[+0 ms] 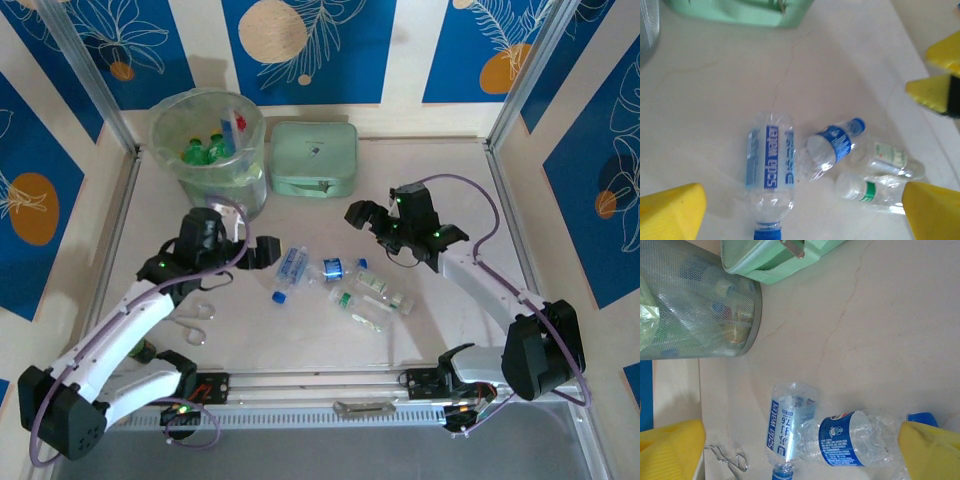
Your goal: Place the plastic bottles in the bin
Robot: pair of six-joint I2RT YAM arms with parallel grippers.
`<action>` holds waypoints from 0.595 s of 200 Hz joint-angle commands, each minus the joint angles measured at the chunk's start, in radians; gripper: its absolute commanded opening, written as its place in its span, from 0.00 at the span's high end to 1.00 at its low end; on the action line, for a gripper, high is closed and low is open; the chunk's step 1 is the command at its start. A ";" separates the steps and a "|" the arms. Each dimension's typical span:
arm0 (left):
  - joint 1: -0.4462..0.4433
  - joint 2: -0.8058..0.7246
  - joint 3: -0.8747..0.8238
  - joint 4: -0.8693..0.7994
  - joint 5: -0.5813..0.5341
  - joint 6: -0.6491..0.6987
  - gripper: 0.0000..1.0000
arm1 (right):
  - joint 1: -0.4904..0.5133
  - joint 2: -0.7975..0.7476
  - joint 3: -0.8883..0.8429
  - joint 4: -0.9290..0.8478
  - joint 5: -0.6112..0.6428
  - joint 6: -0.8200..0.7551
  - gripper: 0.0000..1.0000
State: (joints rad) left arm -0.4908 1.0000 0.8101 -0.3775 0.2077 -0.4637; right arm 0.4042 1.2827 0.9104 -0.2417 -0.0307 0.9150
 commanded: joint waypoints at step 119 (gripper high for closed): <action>-0.212 0.419 -0.042 0.264 -0.237 0.017 0.10 | -0.010 -0.070 0.011 -0.240 0.034 -0.070 0.01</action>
State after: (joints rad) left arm -0.6823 1.3682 0.7467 -0.1471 0.0166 -0.4629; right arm 0.4015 1.2457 0.9356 -0.4164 -0.0063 0.8749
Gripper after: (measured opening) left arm 0.914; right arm 0.991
